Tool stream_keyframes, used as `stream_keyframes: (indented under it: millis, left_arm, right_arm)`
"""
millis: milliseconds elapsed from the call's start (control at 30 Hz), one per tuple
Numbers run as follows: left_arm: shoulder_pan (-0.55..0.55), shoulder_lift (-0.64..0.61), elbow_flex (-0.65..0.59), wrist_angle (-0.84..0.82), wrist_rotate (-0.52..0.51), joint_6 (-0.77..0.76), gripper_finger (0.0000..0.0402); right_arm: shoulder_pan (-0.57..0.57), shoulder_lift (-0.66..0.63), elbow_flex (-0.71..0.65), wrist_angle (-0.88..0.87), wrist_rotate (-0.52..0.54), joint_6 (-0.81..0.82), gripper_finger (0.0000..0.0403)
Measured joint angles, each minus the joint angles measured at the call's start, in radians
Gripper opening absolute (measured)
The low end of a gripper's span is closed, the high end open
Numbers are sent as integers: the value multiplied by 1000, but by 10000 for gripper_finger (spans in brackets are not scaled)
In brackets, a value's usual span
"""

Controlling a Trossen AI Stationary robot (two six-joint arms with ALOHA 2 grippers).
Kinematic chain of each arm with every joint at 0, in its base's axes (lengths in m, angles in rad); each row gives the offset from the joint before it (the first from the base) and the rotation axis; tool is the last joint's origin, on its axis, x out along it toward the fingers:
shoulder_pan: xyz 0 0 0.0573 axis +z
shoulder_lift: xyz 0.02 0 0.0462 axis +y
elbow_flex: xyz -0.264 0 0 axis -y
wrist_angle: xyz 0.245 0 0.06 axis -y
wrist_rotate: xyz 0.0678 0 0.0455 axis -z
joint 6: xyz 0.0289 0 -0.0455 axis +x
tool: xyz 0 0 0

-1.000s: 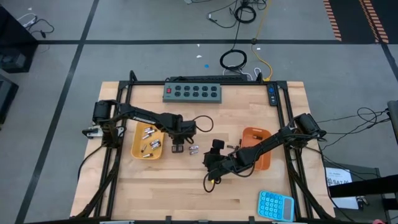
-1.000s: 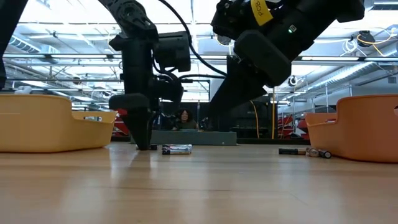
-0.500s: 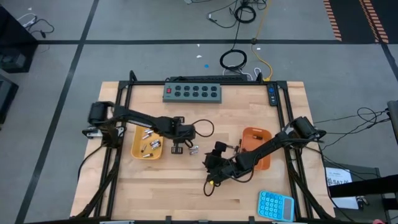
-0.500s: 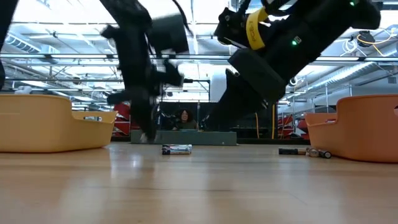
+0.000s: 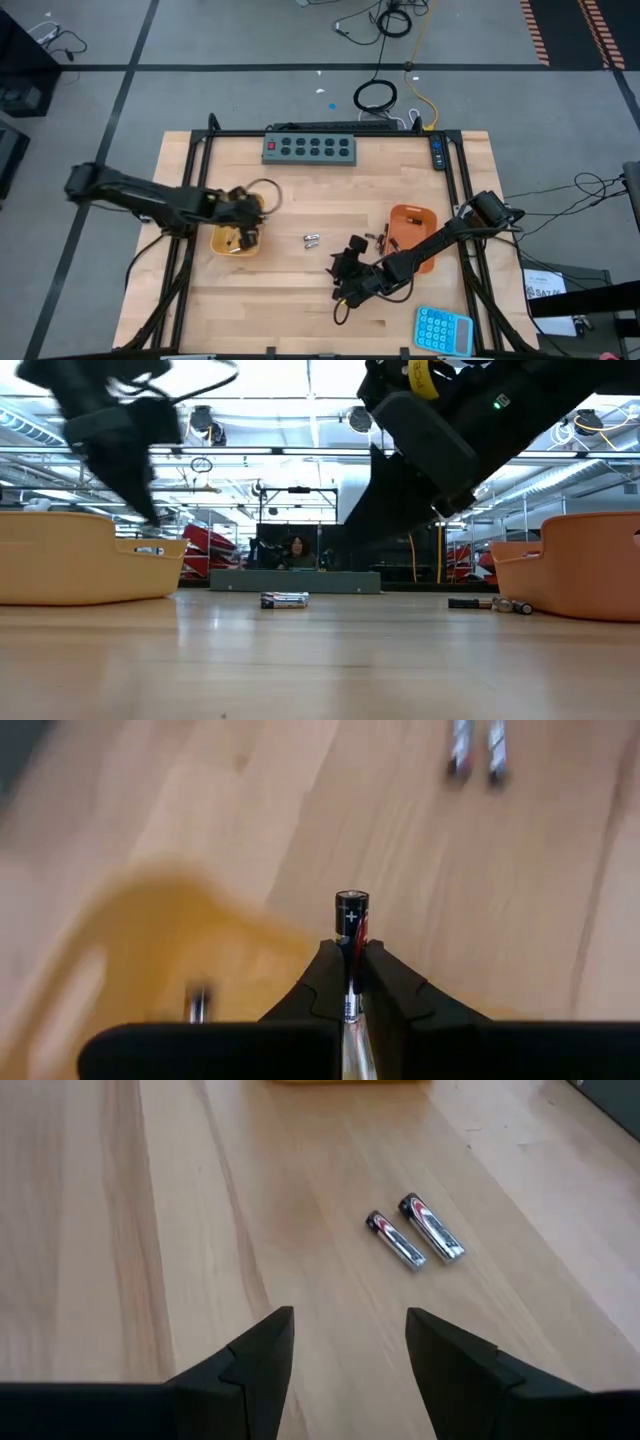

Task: Sort batteries
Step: Put the silver battery into the yellow bin

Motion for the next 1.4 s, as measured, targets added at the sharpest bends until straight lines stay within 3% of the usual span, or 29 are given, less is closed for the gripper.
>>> stream_keyframes:
  millis: [167,400,633,800,933,1133,1400]
  left_arm:
    - [-1,-160,-111,-100,11,-164,33]
    - [-1,-170,-163,-124,-72,-287,67]
    - [-1,-161,-163,-117,-49,-269,78]
    - [-1,-161,-145,-117,-45,-222,124]
    - [-1,-150,-46,-116,-95,-164,160]
    - [-3,57,151,-82,-134,-17,166]
    - [-5,423,344,108,-28,192,166]
  right_arm:
    - [1,0,0,28,-6,-5,185]
    - [-5,1,2,27,-15,-25,185]
    - [-23,1,5,26,-78,-54,185]
    - [-27,1,5,25,-85,-59,185]
    - [-26,1,13,11,-85,-51,185]
    - [-16,1,49,4,-79,-49,185]
    - [16,14,51,3,-29,-19,185]
